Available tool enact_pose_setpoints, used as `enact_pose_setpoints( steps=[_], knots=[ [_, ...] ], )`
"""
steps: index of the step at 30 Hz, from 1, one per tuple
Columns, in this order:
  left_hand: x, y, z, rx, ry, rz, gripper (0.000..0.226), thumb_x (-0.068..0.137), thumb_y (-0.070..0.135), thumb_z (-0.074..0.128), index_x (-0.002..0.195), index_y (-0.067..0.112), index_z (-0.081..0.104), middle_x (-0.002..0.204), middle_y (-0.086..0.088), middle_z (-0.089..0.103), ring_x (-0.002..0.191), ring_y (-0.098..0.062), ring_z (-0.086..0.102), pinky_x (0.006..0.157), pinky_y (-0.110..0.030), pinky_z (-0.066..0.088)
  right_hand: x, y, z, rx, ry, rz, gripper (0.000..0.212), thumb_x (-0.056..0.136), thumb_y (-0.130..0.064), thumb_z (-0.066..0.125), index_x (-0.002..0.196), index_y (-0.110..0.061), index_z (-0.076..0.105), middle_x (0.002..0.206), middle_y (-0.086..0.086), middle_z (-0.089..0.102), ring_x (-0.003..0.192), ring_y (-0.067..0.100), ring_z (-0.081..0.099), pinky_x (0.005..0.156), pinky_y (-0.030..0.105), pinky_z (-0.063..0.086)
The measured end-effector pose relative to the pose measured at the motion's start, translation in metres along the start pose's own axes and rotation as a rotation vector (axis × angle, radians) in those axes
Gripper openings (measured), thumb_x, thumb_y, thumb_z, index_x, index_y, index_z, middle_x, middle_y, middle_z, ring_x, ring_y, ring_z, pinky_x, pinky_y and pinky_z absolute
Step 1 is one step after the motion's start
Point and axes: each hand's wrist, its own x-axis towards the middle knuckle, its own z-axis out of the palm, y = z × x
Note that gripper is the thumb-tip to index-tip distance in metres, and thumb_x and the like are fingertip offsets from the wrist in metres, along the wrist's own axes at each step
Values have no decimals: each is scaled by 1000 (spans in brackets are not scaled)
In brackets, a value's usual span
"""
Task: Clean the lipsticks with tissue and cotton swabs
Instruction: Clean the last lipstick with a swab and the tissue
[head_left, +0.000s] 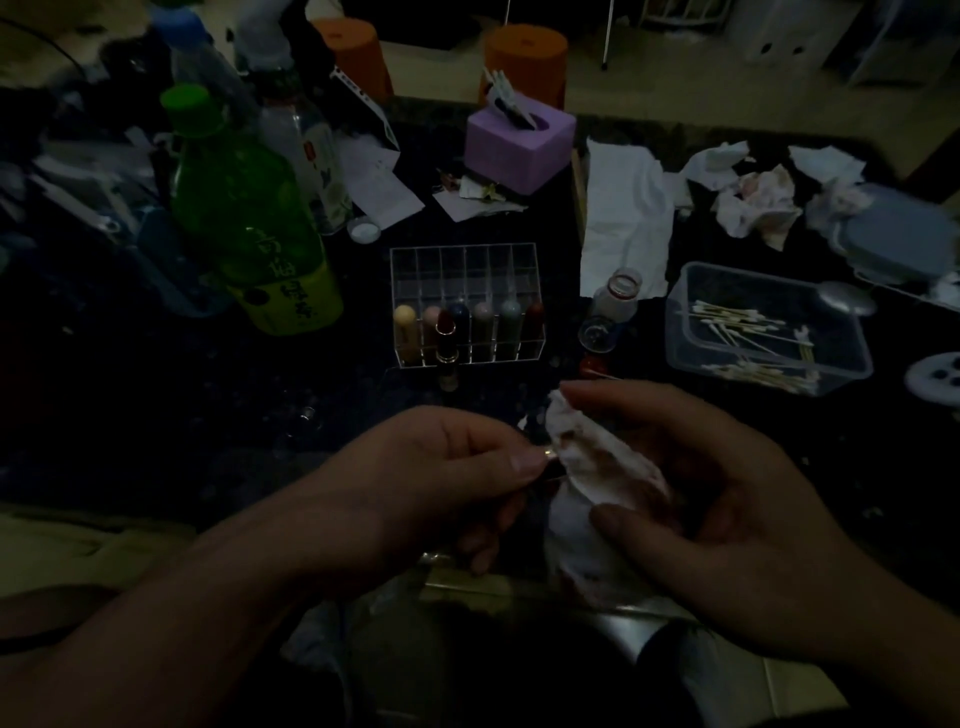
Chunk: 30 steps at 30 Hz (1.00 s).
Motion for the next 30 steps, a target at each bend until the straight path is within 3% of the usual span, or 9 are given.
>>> enact_pose_setpoints(
  steps=[5, 9, 12, 15, 18, 22, 26, 28, 30],
  knots=[
    [3, -7, 5, 277, 241, 179, 21, 82, 31, 68, 89, 13, 75, 68, -3, 69, 57, -10, 61, 54, -21, 48, 5, -6, 7, 238, 32, 200, 64, 74, 2, 76, 129, -25, 57, 115, -15, 71, 104, 7, 69, 82, 18, 55],
    [6, -24, -2, 1018, 381, 595, 17, 92, 33, 61, 106, 28, 69, 93, 9, 70, 83, -4, 64, 74, -18, 48, 10, -5, 8, 541, -42, 410, 42, 75, 1, 77, 112, -17, 72, 104, 8, 76, 93, 23, 74, 74, 26, 58],
    [9, -24, 0, 1172, 371, 725, 26, 92, 31, 57, 116, 25, 66, 95, 3, 70, 85, -10, 61, 75, -20, 46, 12, -3, 8, 697, 40, 501, 32, 71, 3, 78, 100, -10, 76, 97, 15, 75, 84, 25, 74, 67, 26, 57],
    [7, -18, 8, 880, 385, 555, 27, 82, 37, 76, 106, 26, 73, 94, 8, 74, 86, -5, 67, 78, -20, 52, 10, -3, 8, 382, 188, 368, 48, 68, 3, 78, 107, -25, 71, 100, -4, 77, 89, 14, 74, 70, 19, 56],
    [4, -4, 5, 190, 218, 5, 32, 73, 41, 86, 84, 15, 70, 73, -5, 70, 61, -24, 63, 55, -30, 50, 7, -6, 12, 104, 264, 138, 54, 75, -1, 77, 117, -33, 66, 105, -15, 74, 94, 2, 71, 78, 12, 53],
    [2, 4, 17, -84, 71, -401, 67, 78, 76, 46, 64, 11, 56, 47, -9, 41, 35, -17, 31, 41, -18, 21, 2, 1, 14, -68, 230, -79, 54, 84, -10, 71, 129, -39, 60, 102, -14, 73, 83, 3, 72, 74, 13, 53],
    [3, 5, 22, -287, 68, -351, 47, 87, 61, 45, 71, 17, 43, 51, 0, 27, 38, -11, 19, 39, -16, 14, 1, 2, 17, -110, 202, -54, 69, 86, -4, 69, 138, -45, 50, 99, -9, 73, 80, 9, 73, 76, 20, 56],
    [4, 1, 23, -289, 145, -219, 38, 88, 52, 52, 80, 15, 48, 53, -1, 32, 41, -11, 21, 40, -16, 16, 2, -3, 17, 79, 222, 77, 66, 84, -1, 68, 135, -41, 52, 103, -11, 75, 86, 10, 74, 75, 21, 57],
    [2, -6, 24, -102, 264, -23, 30, 90, 48, 60, 80, 21, 55, 56, 1, 43, 45, -13, 32, 41, -20, 23, 3, -5, 14, 391, 136, 254, 72, 81, 9, 69, 135, -36, 52, 105, 0, 76, 94, 17, 74, 76, 25, 58]
  ],
)
